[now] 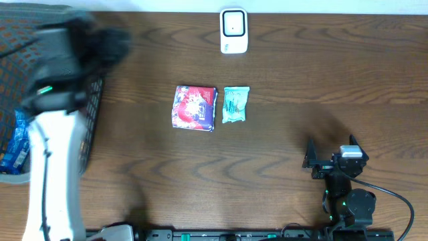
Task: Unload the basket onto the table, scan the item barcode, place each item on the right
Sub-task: 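Carry the mint-green wipes pack out and set it right of the pink bag, then reach into the basket and grasp the blue snack bag with the left gripper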
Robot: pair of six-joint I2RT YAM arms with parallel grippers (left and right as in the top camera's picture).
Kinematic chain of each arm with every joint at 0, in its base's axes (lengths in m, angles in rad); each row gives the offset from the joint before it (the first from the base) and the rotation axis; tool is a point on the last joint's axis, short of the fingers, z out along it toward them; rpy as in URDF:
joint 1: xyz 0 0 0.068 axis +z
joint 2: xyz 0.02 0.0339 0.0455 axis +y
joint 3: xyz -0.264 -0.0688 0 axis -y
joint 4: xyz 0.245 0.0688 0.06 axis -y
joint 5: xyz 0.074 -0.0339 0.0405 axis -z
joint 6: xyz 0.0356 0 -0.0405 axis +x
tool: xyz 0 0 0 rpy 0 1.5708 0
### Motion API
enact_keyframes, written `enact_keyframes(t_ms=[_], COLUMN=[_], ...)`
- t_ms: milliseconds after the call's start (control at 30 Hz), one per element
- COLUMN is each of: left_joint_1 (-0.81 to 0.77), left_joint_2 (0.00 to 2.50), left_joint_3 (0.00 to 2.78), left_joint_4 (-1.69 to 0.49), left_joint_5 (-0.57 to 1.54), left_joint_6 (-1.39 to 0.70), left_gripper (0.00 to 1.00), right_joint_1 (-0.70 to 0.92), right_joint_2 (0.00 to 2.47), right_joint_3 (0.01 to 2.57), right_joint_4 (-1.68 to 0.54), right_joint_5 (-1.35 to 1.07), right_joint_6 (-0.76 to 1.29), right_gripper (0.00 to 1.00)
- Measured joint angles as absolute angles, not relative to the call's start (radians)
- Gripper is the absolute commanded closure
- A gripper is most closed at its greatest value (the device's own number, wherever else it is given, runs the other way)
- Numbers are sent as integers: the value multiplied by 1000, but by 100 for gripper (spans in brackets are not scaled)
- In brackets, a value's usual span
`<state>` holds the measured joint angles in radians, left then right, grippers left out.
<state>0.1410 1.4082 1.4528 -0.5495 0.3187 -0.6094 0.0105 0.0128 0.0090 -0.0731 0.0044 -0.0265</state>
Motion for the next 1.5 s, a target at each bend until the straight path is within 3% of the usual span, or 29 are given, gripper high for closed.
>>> enact_keyframes(t_ms=[233,500,600,1000,1400,1500], left_joint_1=[549,776,793,751,711,696], left_joint_2=[1376,1506,1582,1827,1861,1861], left_joint_3=[1457,1423,1415,1413,1412,1412], left_joint_4=[-807,-950,-926,-777,-583,-556], left_joint_5=[261,123,79,-222,-324,-327], left_joint_6=[-601,-639,-662,-673,-612,-603], left_gripper=[46,49,53,53,52,46], right_joint_1=[10,10,10,10,10,10], right_joint_2=[13,13,13,13,13,13], right_joint_3=[9,9,9,9,9,9], right_joint_4=[-73,-73,-73,-73,-73,-73], right_joint_5=[5,4,5,4,4,4], right_joint_6=[-27,-27,-27,-27,-27,-27], right_gripper=[1,1,1,1,1,1])
